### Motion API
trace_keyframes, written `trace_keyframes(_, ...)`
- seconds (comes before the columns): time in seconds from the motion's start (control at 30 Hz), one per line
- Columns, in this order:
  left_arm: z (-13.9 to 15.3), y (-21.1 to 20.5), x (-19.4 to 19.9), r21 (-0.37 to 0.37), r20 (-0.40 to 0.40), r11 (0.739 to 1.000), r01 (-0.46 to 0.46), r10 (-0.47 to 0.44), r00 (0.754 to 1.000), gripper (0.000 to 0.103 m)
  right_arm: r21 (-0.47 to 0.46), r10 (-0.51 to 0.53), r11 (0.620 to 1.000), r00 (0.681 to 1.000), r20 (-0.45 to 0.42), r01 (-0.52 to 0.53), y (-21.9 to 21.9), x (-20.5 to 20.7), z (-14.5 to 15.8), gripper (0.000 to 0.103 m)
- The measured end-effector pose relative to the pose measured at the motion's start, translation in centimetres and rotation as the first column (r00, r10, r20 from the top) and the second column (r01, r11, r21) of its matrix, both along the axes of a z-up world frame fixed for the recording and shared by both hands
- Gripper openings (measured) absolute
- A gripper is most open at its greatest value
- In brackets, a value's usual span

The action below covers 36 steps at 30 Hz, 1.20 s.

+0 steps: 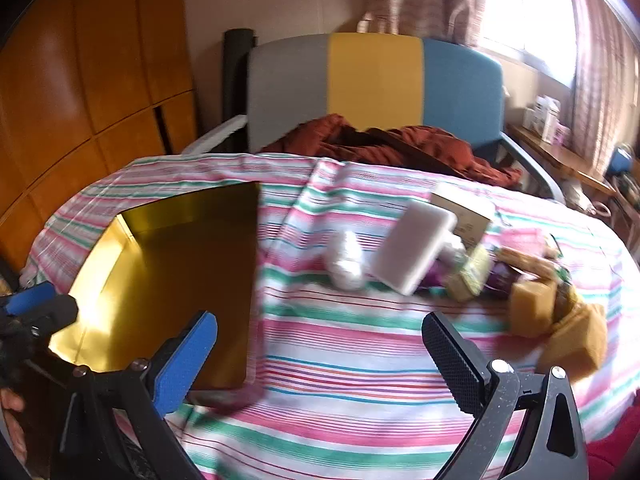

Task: Organize objects
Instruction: 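Reach the left gripper toward the white block in the item pile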

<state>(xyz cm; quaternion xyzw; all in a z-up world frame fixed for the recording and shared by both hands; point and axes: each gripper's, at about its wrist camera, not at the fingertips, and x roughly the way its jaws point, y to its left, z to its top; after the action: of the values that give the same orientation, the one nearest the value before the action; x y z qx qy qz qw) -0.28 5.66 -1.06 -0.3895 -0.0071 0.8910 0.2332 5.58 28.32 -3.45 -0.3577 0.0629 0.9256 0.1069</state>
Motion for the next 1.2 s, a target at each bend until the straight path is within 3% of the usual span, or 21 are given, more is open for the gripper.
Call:
trace_keyframes(0.07, 0.3, 0.8, -0.2, 0.001, -0.003, 1.0, 0.031, -0.031, 1.0, 0.093, -0.001, -0.026, 1.0, 1.0, 0.009, 0.026, 1.6, 0.6, -0.1, 0.103)
trace_keyframes(0.13, 0.7, 1.8, -0.3, 0.008, -0.013, 0.997, 0.076, -0.076, 0.997, 0.102, -0.001, -0.058, 0.998, 0.998, 0.024, 0.058, 3.2, 1.3, -0.2, 0.103)
trace_keyframes(0.33, 1.9, 5.8, -1.0, 0.039, -0.025, 0.977, 0.211, -0.211, 0.977, 0.103, -0.004, -0.15, 0.989, 0.989, 0.02, 0.15, 8.4, 3.4, 0.9, 0.103)
trace_keyframes(0.57, 2.2, 11.0, -1.1, -0.005, -0.036, 0.944, 0.331, -0.331, 0.943, 0.103, -0.054, -0.299, 0.952, 0.954, 0.021, 0.3, 14.8, 5.8, 2.1, 0.103)
trace_keyframes(0.7, 1.7, 13.6, -1.7, -0.03, 0.0, 0.934, 0.355, -0.355, 0.935, 0.103, -0.056, -0.37, 0.927, 0.929, 0.01, 0.37, 18.0, 7.3, 2.9, 0.103)
trace_keyframes(0.97, 0.6, 18.2, -3.1, -0.073, 0.053, 0.914, 0.4, -0.397, 0.916, 0.102, -0.229, -0.513, 0.838, 0.858, -0.023, 0.495, 24.8, 9.7, 3.4, 0.103)
trace_keyframes(1.2, -0.6, 23.6, -5.1, -0.126, 0.084, 0.873, 0.472, -0.465, 0.882, 0.101, -0.325, -0.498, 0.829, 0.865, -0.061, 0.455, 27.9, 8.8, 2.5, 0.103)
